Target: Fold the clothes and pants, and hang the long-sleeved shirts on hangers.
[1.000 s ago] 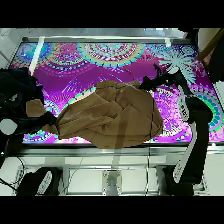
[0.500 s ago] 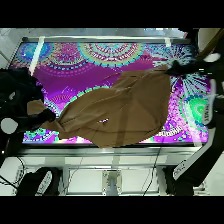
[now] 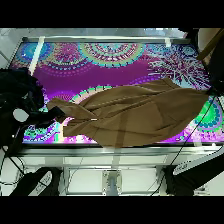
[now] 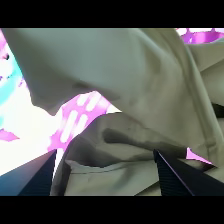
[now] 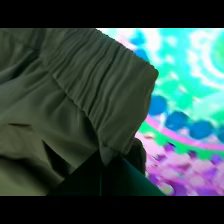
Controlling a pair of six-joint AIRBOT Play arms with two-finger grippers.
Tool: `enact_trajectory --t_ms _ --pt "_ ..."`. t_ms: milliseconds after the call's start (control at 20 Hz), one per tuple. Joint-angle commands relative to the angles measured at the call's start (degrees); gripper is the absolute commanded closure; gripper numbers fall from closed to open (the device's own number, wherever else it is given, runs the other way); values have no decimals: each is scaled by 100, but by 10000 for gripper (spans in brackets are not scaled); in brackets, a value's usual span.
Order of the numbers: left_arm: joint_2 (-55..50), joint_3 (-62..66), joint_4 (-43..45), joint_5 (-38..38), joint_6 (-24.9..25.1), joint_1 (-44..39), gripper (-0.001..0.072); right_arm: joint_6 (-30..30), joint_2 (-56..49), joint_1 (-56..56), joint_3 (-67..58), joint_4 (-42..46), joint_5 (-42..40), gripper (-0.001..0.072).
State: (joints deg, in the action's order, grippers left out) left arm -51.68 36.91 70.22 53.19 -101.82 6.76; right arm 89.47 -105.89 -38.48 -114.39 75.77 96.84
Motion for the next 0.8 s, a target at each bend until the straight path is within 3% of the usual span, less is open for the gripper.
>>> enact_trajectory --t_ms 0,150,250,500,550,650,700,750 --pt "-212 -2 -151 170 339 0 5 160 50 -166 26 981 356 685" --pt "-214 -87 -138 960 986 -114 5 157 50 -157 26 988 352 683" --pt "-232 -313 -133 1062 1082 -350 5 125 52 -109 26 743 339 590" --pt "-323 -542 -247 291 1121 -920 15 74 55 166 24 452 15 595" --pt "-426 -542 -308 289 1121 -1021 76 15 55 245 24 433 -83 596" --pt "-752 -542 -306 238 1121 -1285 327 -61 55 387 24 417 -221 600" --pt "-911 -542 -304 105 1121 -1394 483 -63 55 428 24 420 -234 623" --pt "-1054 -540 -302 -107 1128 -1462 696 -63 59 450 24 407 -234 627"
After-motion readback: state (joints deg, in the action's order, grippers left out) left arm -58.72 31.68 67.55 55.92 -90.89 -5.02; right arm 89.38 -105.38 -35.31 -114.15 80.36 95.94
